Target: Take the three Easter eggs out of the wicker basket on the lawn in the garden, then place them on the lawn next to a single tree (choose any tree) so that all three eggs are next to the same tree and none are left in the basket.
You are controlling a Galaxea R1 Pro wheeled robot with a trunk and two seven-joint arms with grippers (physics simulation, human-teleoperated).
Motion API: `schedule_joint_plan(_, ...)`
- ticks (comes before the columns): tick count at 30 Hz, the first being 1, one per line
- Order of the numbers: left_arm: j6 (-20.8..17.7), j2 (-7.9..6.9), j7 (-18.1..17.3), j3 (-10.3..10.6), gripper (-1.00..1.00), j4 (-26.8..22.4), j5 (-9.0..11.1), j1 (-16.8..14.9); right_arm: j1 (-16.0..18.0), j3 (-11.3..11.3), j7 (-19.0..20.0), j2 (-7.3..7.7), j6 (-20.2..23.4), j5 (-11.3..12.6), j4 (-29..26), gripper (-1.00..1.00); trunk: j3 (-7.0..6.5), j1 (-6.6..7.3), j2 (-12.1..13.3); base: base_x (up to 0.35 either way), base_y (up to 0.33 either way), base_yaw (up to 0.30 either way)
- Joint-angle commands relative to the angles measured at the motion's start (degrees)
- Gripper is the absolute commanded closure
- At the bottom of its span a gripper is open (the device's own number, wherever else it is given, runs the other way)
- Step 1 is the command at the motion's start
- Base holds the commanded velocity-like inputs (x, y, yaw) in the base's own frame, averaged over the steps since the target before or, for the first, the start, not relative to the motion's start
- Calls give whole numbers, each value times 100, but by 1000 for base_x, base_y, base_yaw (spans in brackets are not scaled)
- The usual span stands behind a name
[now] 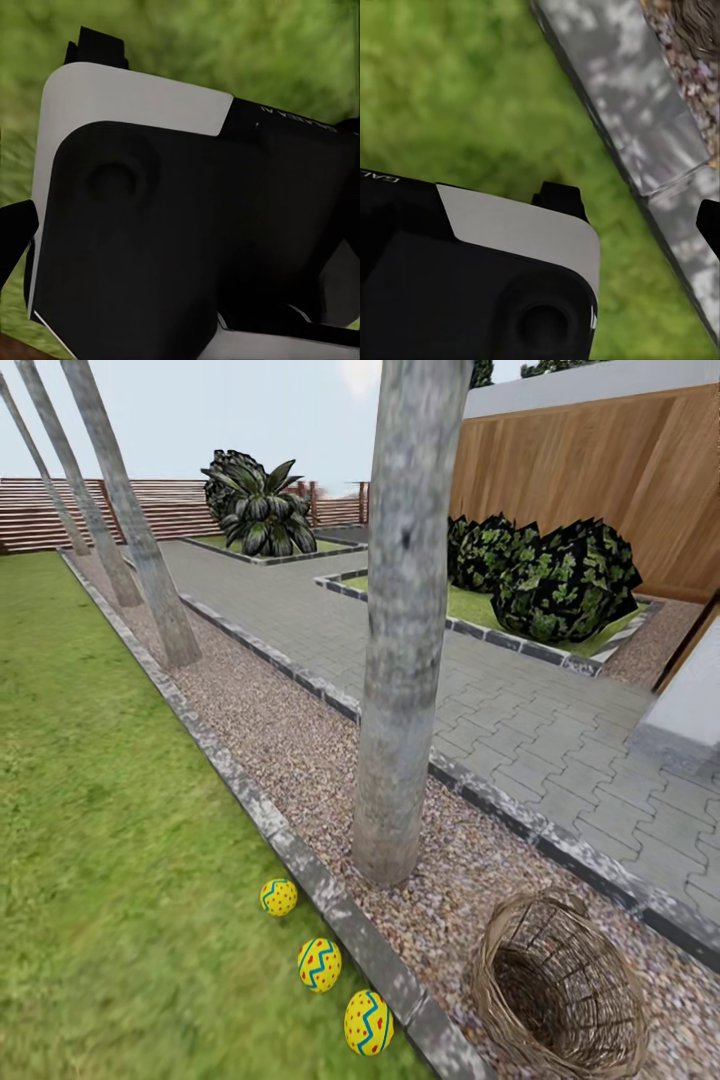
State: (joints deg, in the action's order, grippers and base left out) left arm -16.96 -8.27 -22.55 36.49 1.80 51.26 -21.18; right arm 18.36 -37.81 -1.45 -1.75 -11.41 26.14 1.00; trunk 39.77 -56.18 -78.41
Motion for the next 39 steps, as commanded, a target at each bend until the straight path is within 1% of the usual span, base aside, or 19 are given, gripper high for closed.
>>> schedule_joint_plan(1, -18, -5, -30, 42, -100, 13, 57, -5, 3, -46, -13, -3, -20, 40, 9, -100, -5, 0, -2, 0, 0, 0)
schedule_joint_plan(8, -9, -49, -30, 49, -100, 16, 29, -1, 1, -42, -13, 3, -27, 40, 9, -100, -69, 0, -2, 0, 0, 0)
schedule_joint_plan(10, -9, -136, -30, 51, -100, 20, 19, 0, 1, -42, -13, 6, -27, 40, 12, -100, -88, 0, -2, 0, 0, 0)
schedule_joint_plan(13, -9, -191, -30, 53, -100, 20, 18, 0, 1, -43, -13, 6, -52, 40, 8, -100, -115, 0, -2, 0, 0, 0)
schedule_joint_plan(18, -9, -192, -30, 59, -100, 20, 17, 0, 1, -43, -13, 0, -117, 40, 12, -100, -161, 0, -2, 0, 0, 0)
schedule_joint_plan(39, -9, -192, -30, 60, -100, 20, 16, 0, -8, -46, -13, 0, -133, 40, 14, -100, -354, 0, -2, 0, 0, 0)
